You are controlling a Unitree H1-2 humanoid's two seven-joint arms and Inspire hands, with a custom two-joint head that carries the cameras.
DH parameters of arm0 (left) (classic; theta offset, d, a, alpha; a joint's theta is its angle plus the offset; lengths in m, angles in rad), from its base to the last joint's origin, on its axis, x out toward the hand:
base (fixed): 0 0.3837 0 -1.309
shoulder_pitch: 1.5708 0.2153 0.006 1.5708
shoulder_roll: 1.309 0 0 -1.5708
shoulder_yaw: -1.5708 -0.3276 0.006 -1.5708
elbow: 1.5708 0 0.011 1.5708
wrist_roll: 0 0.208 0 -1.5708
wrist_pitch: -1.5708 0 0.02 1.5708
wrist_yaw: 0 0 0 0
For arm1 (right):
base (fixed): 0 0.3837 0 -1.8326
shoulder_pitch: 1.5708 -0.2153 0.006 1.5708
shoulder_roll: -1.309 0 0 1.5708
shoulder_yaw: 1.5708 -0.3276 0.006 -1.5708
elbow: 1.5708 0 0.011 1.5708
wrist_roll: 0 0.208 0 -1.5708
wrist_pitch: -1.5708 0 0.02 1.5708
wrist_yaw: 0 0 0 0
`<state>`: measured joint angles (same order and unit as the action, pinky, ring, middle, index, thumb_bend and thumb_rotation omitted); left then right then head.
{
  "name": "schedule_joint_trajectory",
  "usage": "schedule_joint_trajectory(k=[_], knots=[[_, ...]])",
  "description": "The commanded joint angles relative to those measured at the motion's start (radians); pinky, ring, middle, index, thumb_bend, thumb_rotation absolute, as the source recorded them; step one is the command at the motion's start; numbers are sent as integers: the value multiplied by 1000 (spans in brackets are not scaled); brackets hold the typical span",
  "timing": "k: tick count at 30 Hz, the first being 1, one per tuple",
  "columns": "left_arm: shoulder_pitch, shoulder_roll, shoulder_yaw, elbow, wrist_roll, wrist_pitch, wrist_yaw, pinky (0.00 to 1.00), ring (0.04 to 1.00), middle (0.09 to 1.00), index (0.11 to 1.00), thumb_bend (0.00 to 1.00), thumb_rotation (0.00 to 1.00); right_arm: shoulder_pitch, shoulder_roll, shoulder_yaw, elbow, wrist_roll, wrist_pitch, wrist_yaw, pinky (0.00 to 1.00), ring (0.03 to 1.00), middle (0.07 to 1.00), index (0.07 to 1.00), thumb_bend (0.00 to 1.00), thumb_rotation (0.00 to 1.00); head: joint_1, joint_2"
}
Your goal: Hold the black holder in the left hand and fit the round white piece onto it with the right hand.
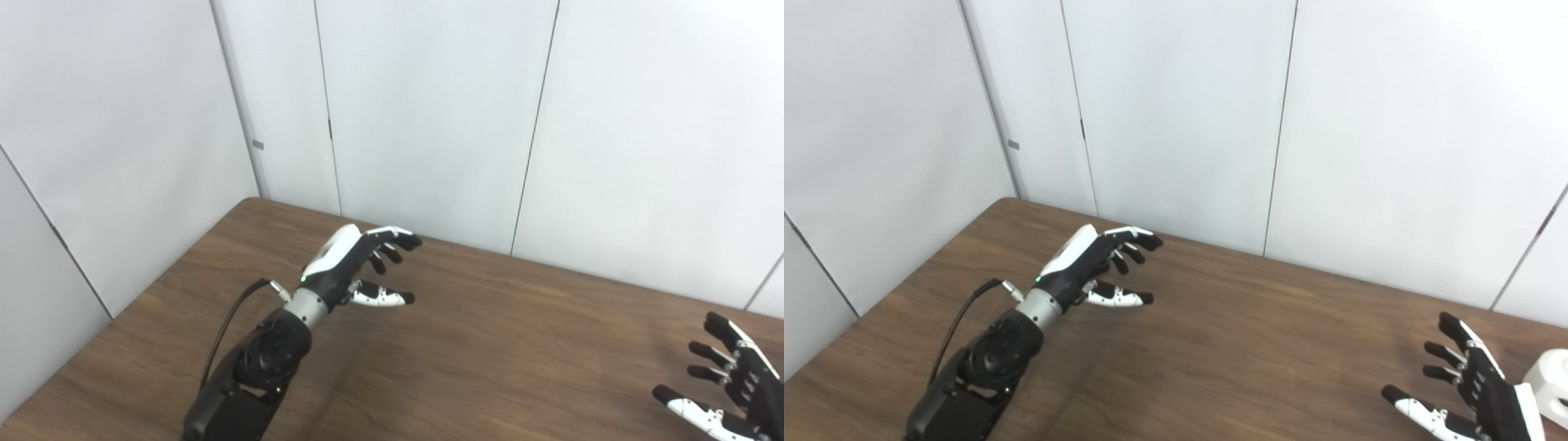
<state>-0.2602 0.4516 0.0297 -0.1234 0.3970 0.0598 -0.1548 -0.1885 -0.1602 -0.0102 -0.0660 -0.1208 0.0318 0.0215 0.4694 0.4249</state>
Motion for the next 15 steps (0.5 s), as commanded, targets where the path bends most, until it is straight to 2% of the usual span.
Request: schedule_joint_trajectory(k=[1,5,8,15], knots=[[-50,47,21,-32,37,-17,29,557,688,760,751,716,0,-28,-9,-6,-42,4,-18,2,673,802,906,874,551,0,1,0],[-56,73,28,-36,136,14,54,615,737,773,756,736,2,-31,-10,-8,-35,5,-22,2,674,796,900,872,556,0,7,-1],[-62,93,39,-28,196,27,70,615,747,788,759,736,26,-31,-7,-11,-38,11,-15,3,681,797,900,875,550,0,8,-1],[-67,138,66,0,245,35,86,631,790,795,747,729,126,-32,-8,-12,-39,12,-13,6,669,797,904,875,552,0,8,-1]])
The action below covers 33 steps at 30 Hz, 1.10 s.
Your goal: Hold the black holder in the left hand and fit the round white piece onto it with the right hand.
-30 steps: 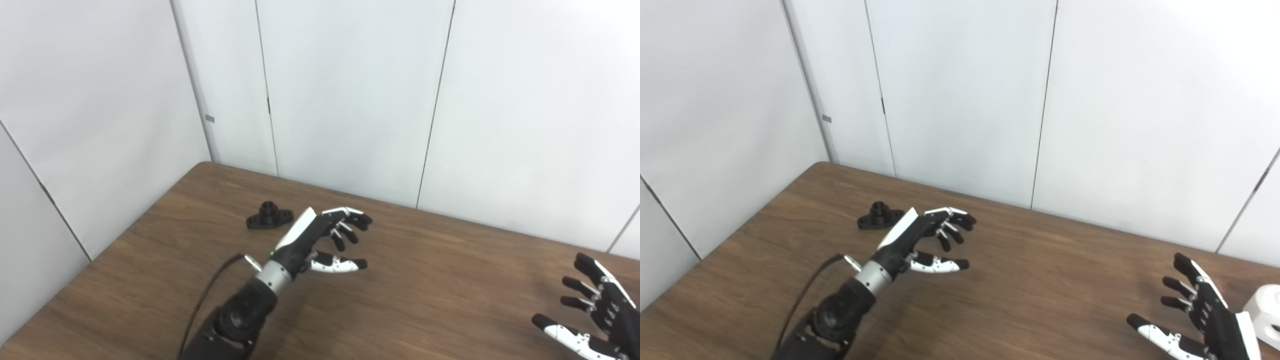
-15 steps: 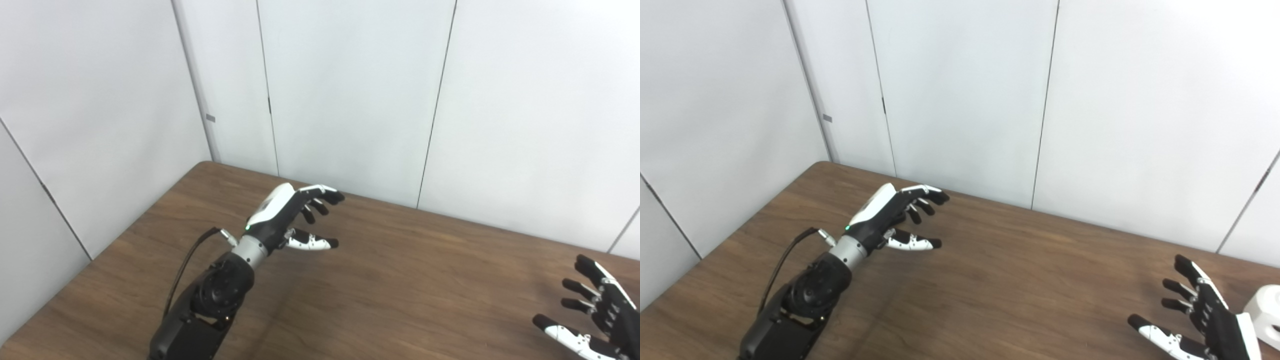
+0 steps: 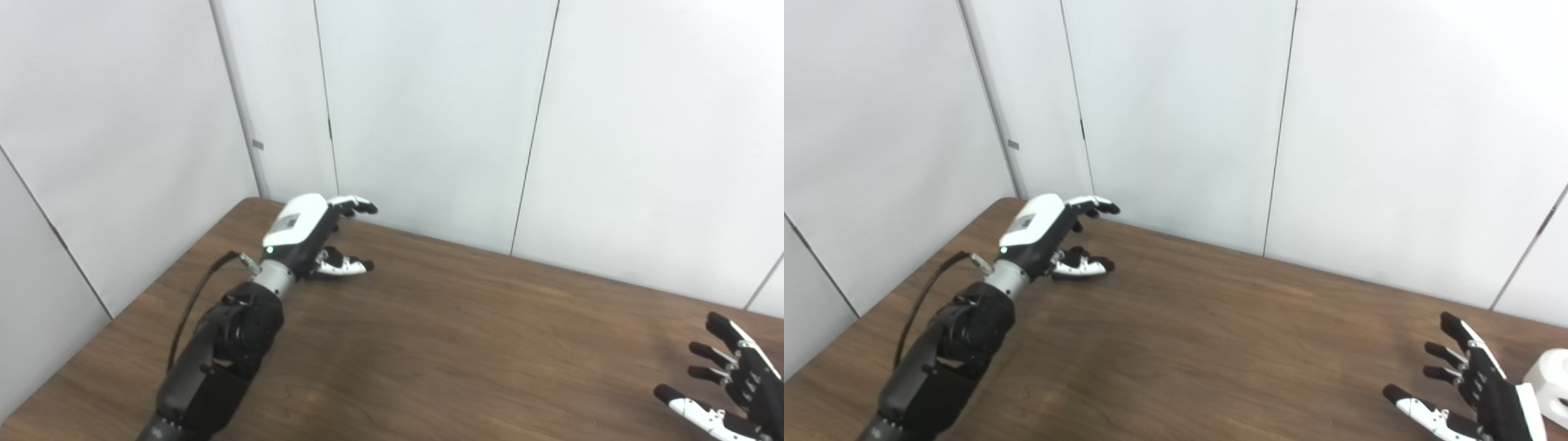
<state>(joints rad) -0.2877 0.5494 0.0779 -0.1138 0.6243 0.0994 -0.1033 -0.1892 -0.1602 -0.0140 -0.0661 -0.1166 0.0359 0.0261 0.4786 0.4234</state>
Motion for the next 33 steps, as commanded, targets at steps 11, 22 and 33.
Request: schedule_joint_trajectory(k=[11,22,33], knots=[[-62,137,8,3,101,126,-51,900,998,982,823,818,268,-23,-8,-14,-64,15,1,6,693,807,909,883,545,0,4,8],[-108,215,-49,118,130,169,-116,978,1000,1000,828,930,318,-15,-2,-16,-85,15,27,4,688,801,906,881,544,0,-1,15],[-120,215,-61,244,92,162,-105,1000,1000,1000,806,996,346,-10,-8,-15,-91,13,25,7,666,789,897,874,547,0,-8,24]])
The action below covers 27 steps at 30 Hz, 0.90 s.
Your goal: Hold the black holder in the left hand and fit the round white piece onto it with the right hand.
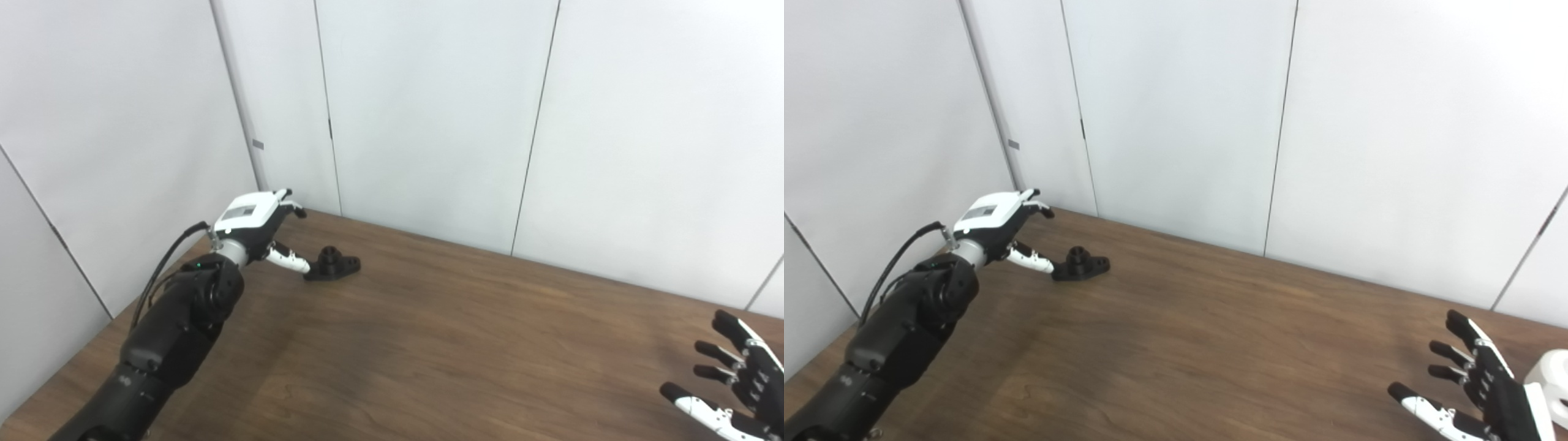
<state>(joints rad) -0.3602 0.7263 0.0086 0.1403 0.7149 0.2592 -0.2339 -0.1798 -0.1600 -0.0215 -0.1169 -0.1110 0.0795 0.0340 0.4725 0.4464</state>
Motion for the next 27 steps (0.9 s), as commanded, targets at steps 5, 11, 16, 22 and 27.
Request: schedule_joint_trajectory(k=[5,11,16,22,27], knots=[[-48,36,-3,39,-11,-8,38,1000,1000,1000,799,1000,359,-18,-8,-6,-51,-2,-12,-3,657,780,886,864,552,0,-2,4],[-52,26,-19,78,-22,1,33,1000,1000,1000,813,1000,429,-15,-9,-10,-63,6,-2,2,656,780,889,866,549,0,-5,10],[-52,10,-31,104,-18,7,51,1000,1000,1000,814,1000,377,-12,-12,-9,-69,5,3,5,680,791,890,871,546,0,-7,12],[-54,-31,-30,158,-27,-2,139,1000,1000,1000,797,965,394,-10,-9,-7,-75,7,5,6,672,786,893,871,545,0,-11,17],[-54,-75,-29,197,-48,-18,210,1000,1000,1000,792,893,348,-5,-8,-5,-95,-3,26,3,654,780,890,865,545,0,-13,25]])
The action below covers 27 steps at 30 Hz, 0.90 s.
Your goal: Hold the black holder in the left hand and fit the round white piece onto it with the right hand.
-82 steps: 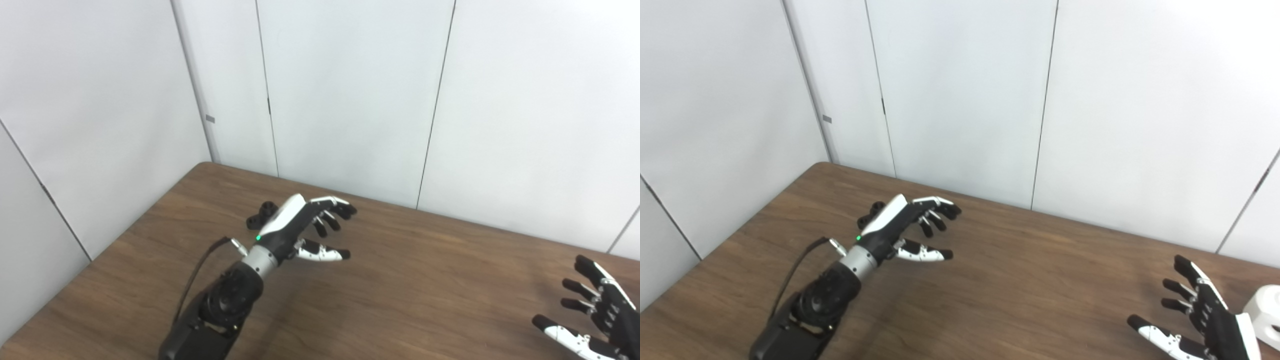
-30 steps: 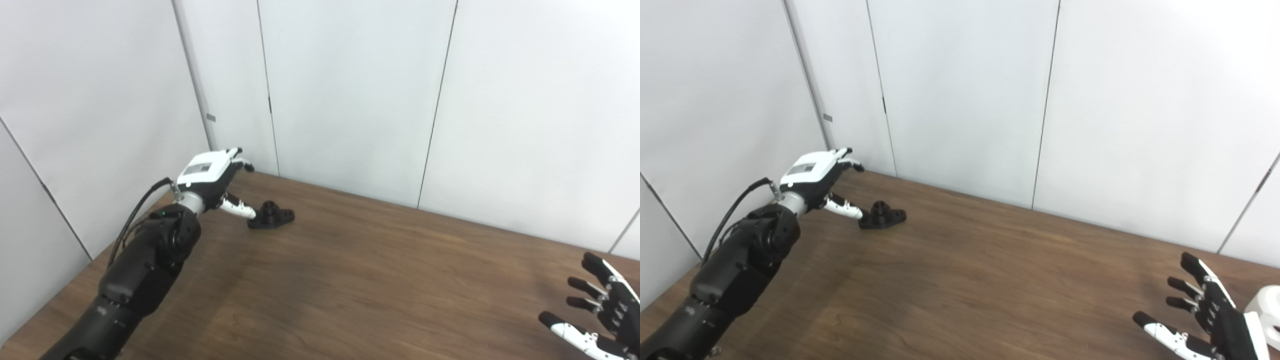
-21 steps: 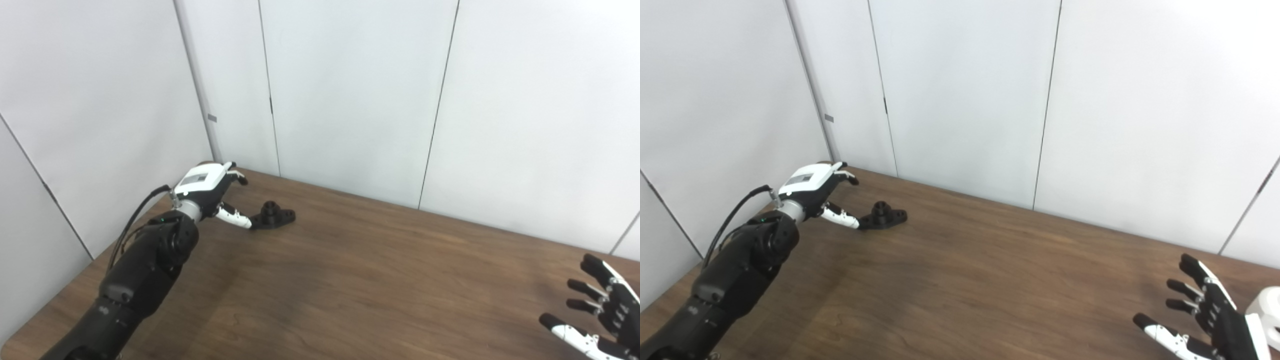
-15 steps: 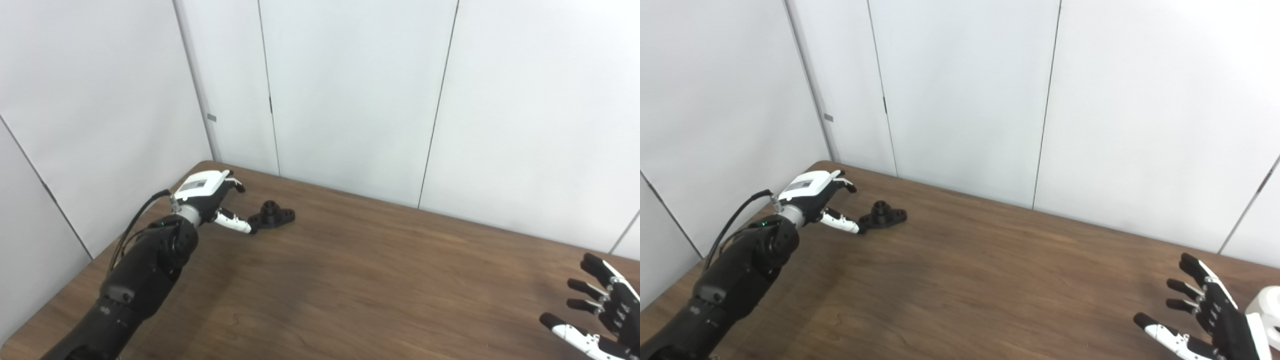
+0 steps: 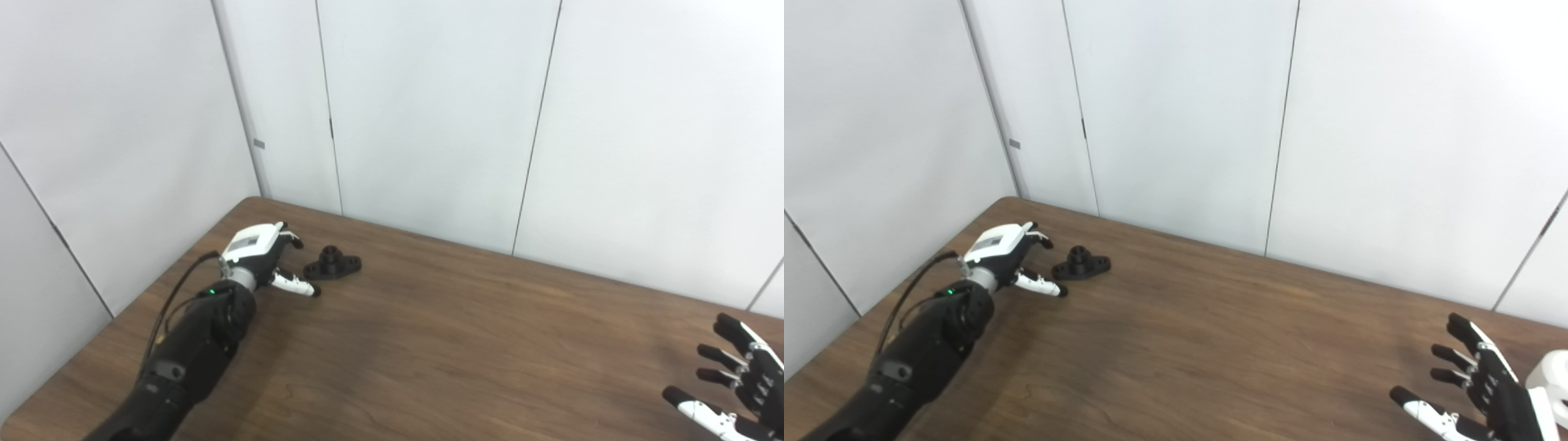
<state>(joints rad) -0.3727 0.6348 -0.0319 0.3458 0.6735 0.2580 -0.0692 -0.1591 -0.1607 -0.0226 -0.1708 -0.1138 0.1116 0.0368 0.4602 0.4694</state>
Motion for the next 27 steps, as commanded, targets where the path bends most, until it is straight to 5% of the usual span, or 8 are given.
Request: schedule_joint_trajectory(k=[1,18,27], knots=[[-41,10,13,-4,-14,-23,57,1000,1000,998,789,897,345,-25,-7,-4,-45,-3,-3,-1,651,779,889,864,544,0,-2,3],[-47,-35,-21,103,-48,-77,201,960,996,960,740,838,268,-20,-14,-5,-62,-4,8,6,676,790,899,876,546,0,-12,18],[-47,-39,-41,134,-57,-82,212,944,984,942,711,815,214,-14,-15,-4,-84,-20,23,3,664,779,889,874,546,0,-20,28]])
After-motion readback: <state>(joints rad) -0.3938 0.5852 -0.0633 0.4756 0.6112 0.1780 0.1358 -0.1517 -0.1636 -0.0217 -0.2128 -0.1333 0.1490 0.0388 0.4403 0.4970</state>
